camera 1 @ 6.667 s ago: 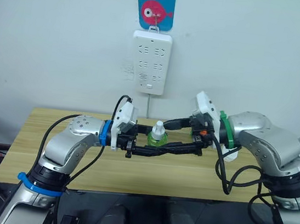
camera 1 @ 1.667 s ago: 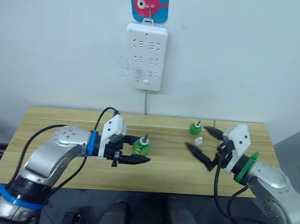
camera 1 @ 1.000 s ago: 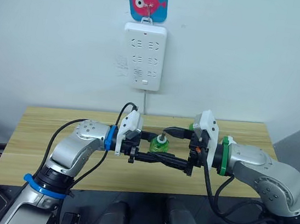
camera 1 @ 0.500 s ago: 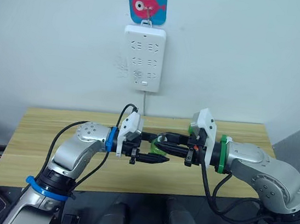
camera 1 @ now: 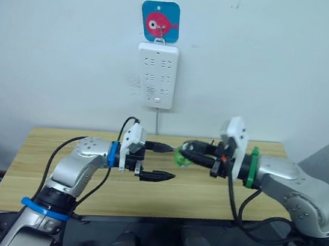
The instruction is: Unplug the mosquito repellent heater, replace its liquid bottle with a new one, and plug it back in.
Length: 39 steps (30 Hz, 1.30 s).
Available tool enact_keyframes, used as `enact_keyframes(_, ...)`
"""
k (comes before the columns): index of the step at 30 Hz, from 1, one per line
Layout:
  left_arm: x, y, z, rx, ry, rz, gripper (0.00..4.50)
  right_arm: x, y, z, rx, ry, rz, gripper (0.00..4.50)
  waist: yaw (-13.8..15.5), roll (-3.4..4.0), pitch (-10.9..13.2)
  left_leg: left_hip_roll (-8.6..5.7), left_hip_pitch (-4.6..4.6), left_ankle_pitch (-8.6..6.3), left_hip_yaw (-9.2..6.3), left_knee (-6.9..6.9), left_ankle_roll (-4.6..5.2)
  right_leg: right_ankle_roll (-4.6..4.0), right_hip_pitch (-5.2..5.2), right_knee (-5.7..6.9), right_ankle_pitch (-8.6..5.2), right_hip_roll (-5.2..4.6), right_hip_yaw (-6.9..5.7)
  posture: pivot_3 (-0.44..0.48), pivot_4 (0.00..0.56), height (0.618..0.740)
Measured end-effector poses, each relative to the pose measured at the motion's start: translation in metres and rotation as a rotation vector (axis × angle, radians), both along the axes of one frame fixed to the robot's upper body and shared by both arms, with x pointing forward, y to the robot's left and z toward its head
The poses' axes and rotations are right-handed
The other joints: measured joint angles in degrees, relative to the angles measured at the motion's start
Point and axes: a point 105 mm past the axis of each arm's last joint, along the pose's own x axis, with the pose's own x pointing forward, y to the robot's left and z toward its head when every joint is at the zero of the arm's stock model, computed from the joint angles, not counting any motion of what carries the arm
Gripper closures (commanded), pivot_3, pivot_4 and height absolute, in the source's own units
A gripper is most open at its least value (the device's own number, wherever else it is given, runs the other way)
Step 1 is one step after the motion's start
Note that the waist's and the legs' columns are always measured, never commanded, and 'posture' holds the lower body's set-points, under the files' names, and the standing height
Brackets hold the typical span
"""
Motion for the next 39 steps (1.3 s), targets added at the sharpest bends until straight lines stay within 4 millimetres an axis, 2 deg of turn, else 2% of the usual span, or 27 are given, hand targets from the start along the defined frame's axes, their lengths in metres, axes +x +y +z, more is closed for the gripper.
enact_keyframes(2, 0.003, 0.005, 0.001, -0.034, 0.053, 0.061, 0.28, 0.005, -0.010, 0.008, 0.071, 0.012, -0.065, 3.69, -0.19, -0.08, -0.26, 0.05, -0.03, 0.00, -0.11, -0.01, 0.00, 0.00, 0.00, 0.01, 0.00, -0.05, 0.00, -0.197, 0.103, 0.740)
enact_keyframes(5, 0.003, 0.004, 0.015, -0.098, 0.112, 0.101, 0.28, 0.012, -0.022, 0.013, 0.179, 0.061, -0.152, 3.69, -0.23, -0.12, -0.30, 0.05, -0.01, 0.00, -0.23, 0.00, 0.00, 0.00, 0.04, 0.04, 0.00, -0.05, 0.02, -0.174, 0.125, 0.740)
enact_keyframes(7, 0.002, 0.000, 0.025, -0.168, 0.159, 0.116, 0.28, 0.017, -0.028, 0.017, 0.278, 0.101, -0.207, 3.69, -0.23, -0.12, -0.30, 0.06, 0.02, 0.00, -0.29, 0.00, 0.00, 0.00, 0.08, 0.04, 0.00, -0.04, 0.02, -0.166, 0.121, 0.740)
enact_keyframes(16, 0.007, -0.024, 0.070, -0.417, 0.314, 0.144, 0.28, 0.023, -0.033, 0.020, 0.558, 0.293, -0.315, 3.69, -0.17, -0.10, -0.31, 0.00, 0.01, 0.00, -0.35, 0.01, 0.00, 0.00, 0.13, 0.03, 0.00, -0.02, 0.07, -0.149, 0.132, 0.740)
enact_keyframes(21, 0.007, -0.041, 0.075, -0.484, 0.396, 0.130, 0.28, 0.020, -0.027, 0.029, 0.682, 0.373, -0.289, 3.69, -0.13, -0.09, -0.32, -0.01, 0.02, 0.00, -0.31, 0.01, 0.00, 0.00, 0.16, 0.03, 0.00, 0.02, 0.05, -0.151, 0.135, 0.740)
enact_keyframes(26, 0.011, -0.056, 0.092, -0.550, 0.424, 0.103, 0.28, 0.016, -0.019, 0.033, 0.743, 0.448, -0.249, 3.69, -0.17, -0.07, -0.32, -0.02, 0.03, 0.00, -0.24, 0.01, 0.01, 0.00, 0.18, 0.01, -0.01, 0.05, 0.07, -0.155, 0.138, 0.740)
enact_keyframes(31, 0.015, -0.052, 0.097, -0.615, 0.471, 0.122, 0.28, 0.016, -0.018, 0.036, 0.779, 0.476, -0.255, 3.69, -0.19, -0.07, -0.32, -0.02, 0.04, 0.00, -0.23, 0.01, 0.01, 0.00, 0.18, 0.01, -0.01, 0.09, 0.08, -0.157, 0.138, 0.740)
enact_keyframes(39, 0.012, -0.055, 0.099, -0.637, 0.511, 0.098, 0.28, 0.015, -0.016, 0.038, 0.816, 0.502, -0.244, 3.69, -0.10, -0.07, -0.32, -0.02, 0.04, 0.00, -0.21, 0.01, 0.01, 0.01, 0.18, -0.01, -0.02, 0.10, 0.08, -0.153, 0.140, 0.740)
